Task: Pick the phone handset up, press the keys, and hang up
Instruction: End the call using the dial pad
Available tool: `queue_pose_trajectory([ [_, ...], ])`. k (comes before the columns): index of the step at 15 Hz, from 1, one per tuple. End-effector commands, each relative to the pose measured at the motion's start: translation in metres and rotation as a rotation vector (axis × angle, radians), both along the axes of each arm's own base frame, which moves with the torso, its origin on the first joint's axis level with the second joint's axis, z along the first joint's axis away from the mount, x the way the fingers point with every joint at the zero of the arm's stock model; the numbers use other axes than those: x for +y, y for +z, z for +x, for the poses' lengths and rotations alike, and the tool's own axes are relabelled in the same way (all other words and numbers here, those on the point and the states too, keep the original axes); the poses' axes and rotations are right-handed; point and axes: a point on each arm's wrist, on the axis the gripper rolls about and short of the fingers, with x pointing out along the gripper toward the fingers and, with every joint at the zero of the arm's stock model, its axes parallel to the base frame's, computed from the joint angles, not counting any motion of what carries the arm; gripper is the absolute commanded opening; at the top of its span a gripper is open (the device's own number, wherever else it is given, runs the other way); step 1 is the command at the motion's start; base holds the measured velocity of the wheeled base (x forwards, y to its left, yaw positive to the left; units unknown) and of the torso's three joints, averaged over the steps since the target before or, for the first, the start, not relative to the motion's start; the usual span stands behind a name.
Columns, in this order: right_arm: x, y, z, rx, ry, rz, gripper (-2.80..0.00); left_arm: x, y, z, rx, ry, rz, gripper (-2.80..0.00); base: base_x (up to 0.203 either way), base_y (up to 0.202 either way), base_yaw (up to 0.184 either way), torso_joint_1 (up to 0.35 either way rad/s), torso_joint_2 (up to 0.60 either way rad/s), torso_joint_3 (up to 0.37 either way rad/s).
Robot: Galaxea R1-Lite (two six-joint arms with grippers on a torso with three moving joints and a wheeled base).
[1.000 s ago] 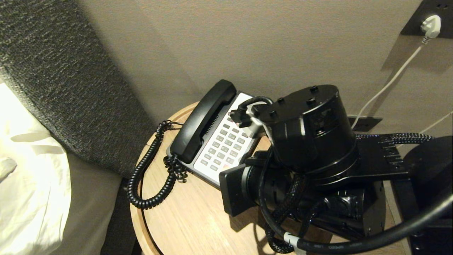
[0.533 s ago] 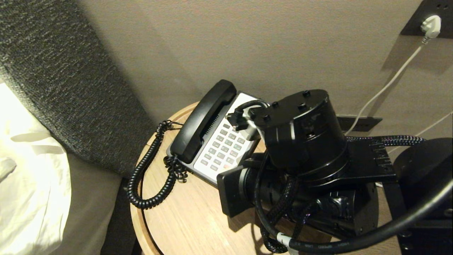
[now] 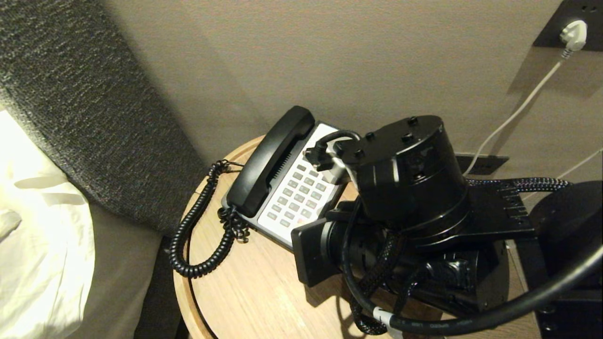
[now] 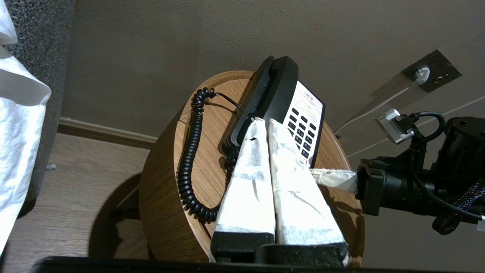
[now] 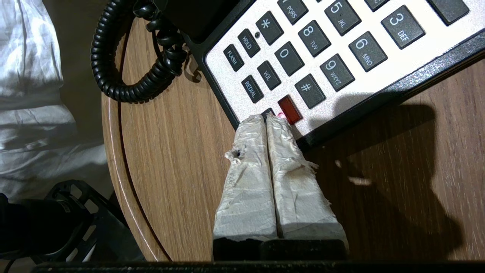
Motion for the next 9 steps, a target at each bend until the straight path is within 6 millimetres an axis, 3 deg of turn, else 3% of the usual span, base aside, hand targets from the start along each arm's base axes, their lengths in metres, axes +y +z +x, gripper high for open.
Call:
queue_pose_trajectory([
  [1, 0.0001, 0.0004, 0.0, 0.0, -0.002, 0.002, -2.8, 0.0, 0.0002, -0.0001, -0.001, -0.001, -0.004, -2.8, 0.0, 0.0, 0.0, 0.0, 0.0, 0.0],
  [9, 0.003, -0.0056, 0.0015, 0.007, -0.003, -0.017, -2.8, 0.0001, 0.0003, -0.0004, -0.003, -0.001, -0.004, -2.8, 0.0, 0.0, 0.0, 0.0, 0.0, 0.0],
])
